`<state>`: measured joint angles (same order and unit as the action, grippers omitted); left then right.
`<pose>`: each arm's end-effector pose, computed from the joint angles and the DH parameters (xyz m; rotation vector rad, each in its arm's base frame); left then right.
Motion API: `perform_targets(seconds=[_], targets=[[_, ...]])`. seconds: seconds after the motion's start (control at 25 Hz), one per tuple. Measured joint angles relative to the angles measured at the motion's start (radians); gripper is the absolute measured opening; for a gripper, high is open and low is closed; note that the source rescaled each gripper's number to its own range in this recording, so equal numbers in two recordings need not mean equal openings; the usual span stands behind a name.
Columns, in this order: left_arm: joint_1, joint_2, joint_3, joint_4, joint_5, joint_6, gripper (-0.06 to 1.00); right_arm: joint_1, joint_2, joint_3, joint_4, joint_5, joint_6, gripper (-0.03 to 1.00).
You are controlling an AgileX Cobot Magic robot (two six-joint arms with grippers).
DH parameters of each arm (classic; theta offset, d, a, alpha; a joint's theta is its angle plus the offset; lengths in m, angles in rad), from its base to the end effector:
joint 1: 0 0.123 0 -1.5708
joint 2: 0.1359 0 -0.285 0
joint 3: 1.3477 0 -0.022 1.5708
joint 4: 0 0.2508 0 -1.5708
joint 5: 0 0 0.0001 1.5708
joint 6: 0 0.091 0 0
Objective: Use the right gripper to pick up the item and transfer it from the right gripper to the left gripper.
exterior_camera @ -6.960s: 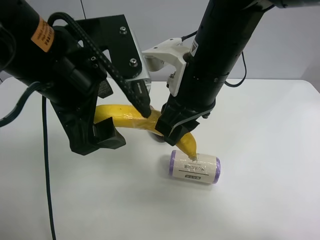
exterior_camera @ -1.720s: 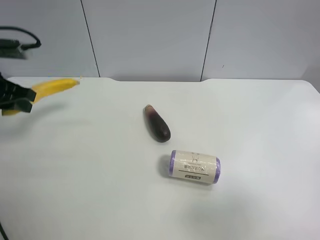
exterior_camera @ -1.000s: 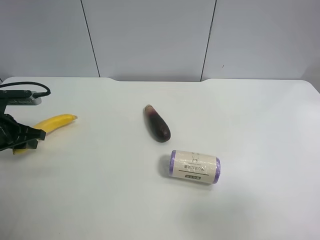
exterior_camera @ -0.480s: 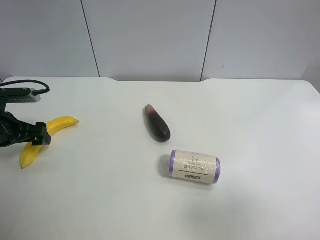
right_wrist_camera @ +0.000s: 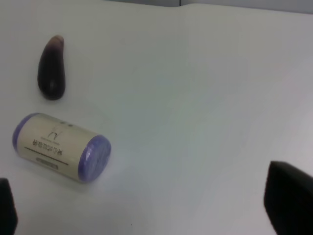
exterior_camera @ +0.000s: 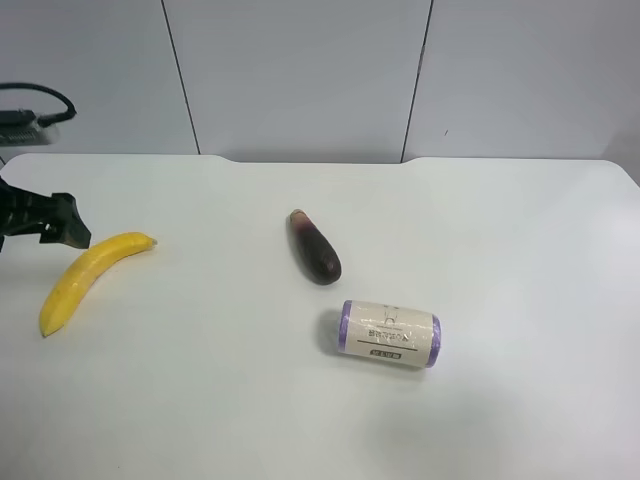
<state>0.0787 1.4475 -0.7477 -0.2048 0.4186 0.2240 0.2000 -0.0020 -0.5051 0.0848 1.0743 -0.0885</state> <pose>0.2683 0.0136 0.2043 -0.0246 2.5899 -0.0652 -0.0077 0.0054 0.2778 -0.2999 2.0301 0.1709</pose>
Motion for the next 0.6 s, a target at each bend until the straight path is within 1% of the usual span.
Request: perform_targets(seconds=[0.08,0.12,0.24,0.28,0.36,0.6], targets=[[0.0,-0.048,-0.049,0.0,0.131,-0.001,1.0,0.0,0.0,0.0,0.0,0.0,0.0,1.0],[0.0,-0.074,-0.083,0.0,0.219,-0.002,1.0,0.0,0.0,0.0,0.0,0.0,0.001,1.0],[0.0,-0.153,-0.158,0.0,0.42,-0.003,1.0,0.0,0.0,0.0,0.0,0.0,0.002,1.0],[0.0,-0.184,-0.177,0.0,0.469,-0.003,1.0,0.0,0.0,0.0,0.0,0.0,0.002,1.0],[0.0,-0.247,-0.192,0.0,0.552,-0.003,1.0,0.0,0.0,0.0,0.0,0.0,0.002,1.0],[0.0,-0.46,-0.192,0.004,0.718,-0.011,1.0,0.0,0.0,0.0,0.0,0.0,0.002,1.0]])
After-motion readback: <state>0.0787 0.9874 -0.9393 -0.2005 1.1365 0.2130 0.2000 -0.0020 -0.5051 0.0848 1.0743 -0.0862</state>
